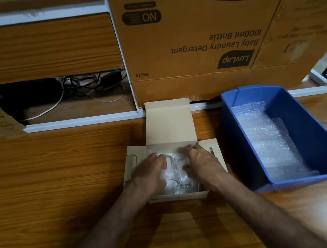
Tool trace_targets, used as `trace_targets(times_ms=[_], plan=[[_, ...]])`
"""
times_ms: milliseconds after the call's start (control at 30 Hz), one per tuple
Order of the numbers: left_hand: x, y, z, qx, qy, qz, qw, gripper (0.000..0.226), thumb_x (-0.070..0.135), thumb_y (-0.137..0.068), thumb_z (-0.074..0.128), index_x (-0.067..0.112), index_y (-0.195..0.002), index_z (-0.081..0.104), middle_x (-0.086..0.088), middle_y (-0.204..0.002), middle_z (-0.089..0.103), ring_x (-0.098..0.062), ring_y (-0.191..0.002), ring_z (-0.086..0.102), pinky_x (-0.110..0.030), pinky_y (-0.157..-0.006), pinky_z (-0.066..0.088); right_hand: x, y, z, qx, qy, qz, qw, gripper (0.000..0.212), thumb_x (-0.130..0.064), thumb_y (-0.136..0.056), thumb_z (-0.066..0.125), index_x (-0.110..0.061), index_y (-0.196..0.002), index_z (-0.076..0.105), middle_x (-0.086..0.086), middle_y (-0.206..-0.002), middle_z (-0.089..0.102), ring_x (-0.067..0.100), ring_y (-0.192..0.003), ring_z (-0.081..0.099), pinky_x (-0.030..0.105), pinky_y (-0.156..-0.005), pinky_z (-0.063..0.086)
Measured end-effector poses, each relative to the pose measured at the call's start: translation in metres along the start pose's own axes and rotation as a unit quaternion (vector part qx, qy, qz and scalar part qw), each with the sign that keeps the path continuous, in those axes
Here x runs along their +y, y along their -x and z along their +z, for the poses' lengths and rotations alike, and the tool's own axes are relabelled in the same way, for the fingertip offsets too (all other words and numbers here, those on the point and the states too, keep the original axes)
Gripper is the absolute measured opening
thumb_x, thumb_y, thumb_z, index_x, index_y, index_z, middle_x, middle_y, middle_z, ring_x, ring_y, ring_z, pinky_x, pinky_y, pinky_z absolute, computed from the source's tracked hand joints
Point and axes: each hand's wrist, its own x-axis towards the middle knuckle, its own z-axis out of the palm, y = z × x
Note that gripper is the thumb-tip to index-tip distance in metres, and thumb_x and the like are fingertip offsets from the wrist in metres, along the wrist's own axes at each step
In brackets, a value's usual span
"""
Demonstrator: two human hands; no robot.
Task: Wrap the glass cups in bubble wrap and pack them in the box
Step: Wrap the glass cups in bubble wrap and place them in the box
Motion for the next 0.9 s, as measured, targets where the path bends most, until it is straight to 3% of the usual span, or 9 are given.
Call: trace_targets(times_ms=[100, 167, 400, 567, 667, 800, 900], plan=[[0.002, -0.01, -0.015, -0.121, 0.069, -0.071, 0.988, 0.058, 0.033, -0.083, 0.083, 0.031, -0.13, 0.049, 0.001, -0.134, 0.053, -0.019, -0.109, 0.06, -0.042, -0.091, 0.058, -0.005, 0.001, 0.001, -0.002, 0.045, 0.007, 0.999, 0.051, -0.026, -0.099, 0.067, -0.022, -0.146, 0.046, 0.007, -0.141, 0.054, 0.02, -0.118, 0.063, 0.031, -0.096, 0.054], [0.004, -0.016, -0.018, -0.156, 0.096, -0.078, 0.98, 0.065, 0.041, -0.087, 0.078, 0.028, -0.141, 0.043, -0.006, -0.141, 0.055, -0.023, -0.118, 0.059, -0.045, -0.098, 0.055, -0.007, 0.003, 0.001, -0.01, 0.065, 0.006, 0.998, 0.061, -0.021, -0.096, 0.071, -0.024, -0.149, 0.041, 0.007, -0.147, 0.049, 0.022, -0.12, 0.062, 0.033, -0.096, 0.054], [0.005, -0.031, -0.016, -0.214, 0.105, -0.051, 0.97, 0.088, 0.04, -0.086, 0.079, 0.031, -0.156, 0.025, -0.002, -0.135, 0.058, -0.021, -0.107, 0.066, -0.048, -0.092, 0.059, -0.014, 0.013, -0.005, -0.113, 0.101, 0.001, 0.988, 0.113, -0.025, -0.075, 0.091, -0.027, -0.16, 0.017, 0.007, -0.16, 0.026, 0.029, -0.14, 0.046, 0.044, -0.108, 0.051], [0.003, -0.035, -0.015, -0.237, 0.123, -0.076, 0.961, 0.094, 0.033, -0.086, 0.081, 0.032, -0.157, 0.02, -0.007, -0.127, 0.059, -0.024, -0.101, 0.069, -0.046, -0.082, 0.064, -0.01, 0.012, -0.002, -0.117, 0.102, -0.004, 0.988, 0.118, -0.026, -0.077, 0.089, -0.023, -0.163, 0.008, 0.008, -0.164, 0.019, 0.029, -0.144, 0.041, 0.044, -0.112, 0.048], [0.004, -0.036, -0.016, -0.247, 0.112, -0.076, 0.96, 0.097, 0.033, -0.088, 0.078, 0.031, -0.16, 0.014, -0.01, -0.142, 0.052, -0.025, -0.104, 0.068, -0.042, -0.082, 0.064, -0.008, 0.012, 0.001, -0.113, 0.105, -0.004, 0.988, 0.12, -0.026, -0.077, 0.088, -0.021, -0.164, 0.005, 0.01, -0.166, 0.015, 0.03, -0.147, 0.036, 0.045, -0.111, 0.048], [0.004, -0.034, -0.015, -0.222, 0.045, -0.049, 0.973, 0.095, 0.044, -0.091, 0.073, 0.026, -0.163, 0.013, -0.011, -0.159, 0.039, -0.027, -0.125, 0.057, -0.042, -0.101, 0.053, -0.008, 0.013, 0.005, -0.102, 0.124, -0.003, 0.987, 0.119, -0.026, -0.08, 0.086, -0.02, -0.164, 0.002, 0.011, -0.167, 0.012, 0.03, -0.148, 0.036, 0.046, -0.111, 0.049], [0.003, -0.03, -0.014, -0.217, 0.004, -0.038, 0.975, 0.095, 0.052, -0.088, 0.073, 0.03, -0.162, 0.018, -0.014, -0.164, 0.026, -0.033, -0.135, 0.049, -0.047, -0.107, 0.049, -0.009, 0.014, 0.006, -0.095, 0.126, 0.003, 0.988, 0.118, -0.024, -0.08, 0.086, -0.022, -0.164, 0.004, 0.012, -0.165, 0.015, 0.03, -0.141, 0.044, 0.046, -0.107, 0.052]])
